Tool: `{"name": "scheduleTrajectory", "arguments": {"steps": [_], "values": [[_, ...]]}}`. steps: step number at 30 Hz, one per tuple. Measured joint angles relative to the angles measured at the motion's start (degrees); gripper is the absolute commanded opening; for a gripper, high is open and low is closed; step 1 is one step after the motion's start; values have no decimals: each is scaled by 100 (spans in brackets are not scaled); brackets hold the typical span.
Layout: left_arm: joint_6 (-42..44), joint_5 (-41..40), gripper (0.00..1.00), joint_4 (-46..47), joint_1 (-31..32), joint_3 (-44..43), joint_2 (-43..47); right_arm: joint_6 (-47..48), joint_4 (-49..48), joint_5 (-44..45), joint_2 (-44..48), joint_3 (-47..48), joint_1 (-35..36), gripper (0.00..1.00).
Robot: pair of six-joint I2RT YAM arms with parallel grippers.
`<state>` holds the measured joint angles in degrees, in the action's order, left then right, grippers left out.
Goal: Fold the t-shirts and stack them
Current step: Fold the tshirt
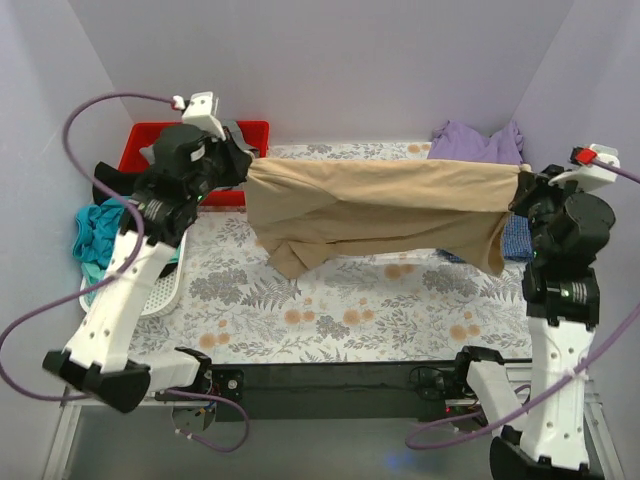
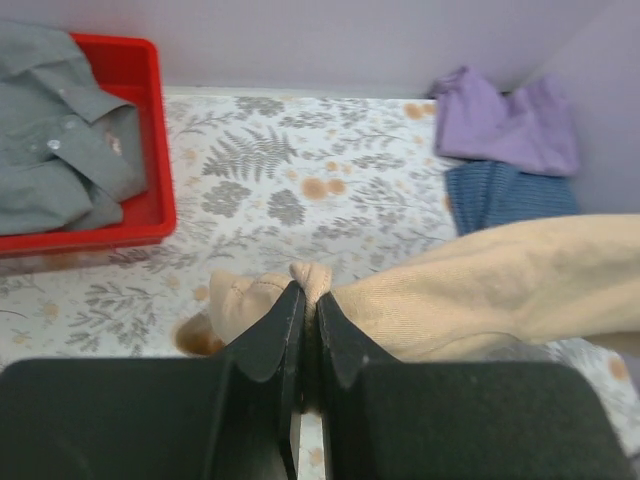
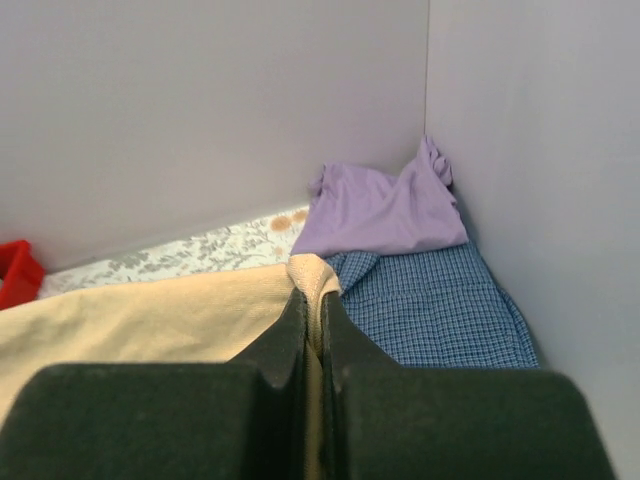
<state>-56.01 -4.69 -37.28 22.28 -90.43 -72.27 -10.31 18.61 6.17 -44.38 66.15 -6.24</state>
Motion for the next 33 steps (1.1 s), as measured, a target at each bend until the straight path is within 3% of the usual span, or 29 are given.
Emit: {"name": "scheduleTrajectory", "arguments": {"steps": [4, 9, 13, 15, 21, 24, 28, 33], "values": [[-219, 673, 0, -586, 33, -22, 1032, 0, 678, -76, 737, 431, -2, 1], [-448, 1412, 0, -1436, 66, -756, 1766, -2, 1539, -214, 1469, 1058, -2, 1], [-704, 1497, 0, -1943, 96, -970, 2396, -7, 2212, -267, 1770, 1624, -2, 1], [-852, 1488, 0, -2256, 105, -1515, 2544, -7, 2485, -271, 1808, 1982, -2, 1], [-1154, 1464, 0, -2192, 103, -2214, 2999, -4, 2612, -229, 1823, 2238, -2, 1], [-1196, 1388, 0, -2087, 103, -1827, 3051, -11, 2564, -186, 1823, 1799, -2, 1], [-1198, 1261, 0, -1729, 98, -293, 2933, -61, 2271, 22, 1818, 518, -2, 1], [-1193, 1082, 0, -1161, 92, 1576, 2033, -205, 1744, 304, 1823, -1113, -2, 1]]}}
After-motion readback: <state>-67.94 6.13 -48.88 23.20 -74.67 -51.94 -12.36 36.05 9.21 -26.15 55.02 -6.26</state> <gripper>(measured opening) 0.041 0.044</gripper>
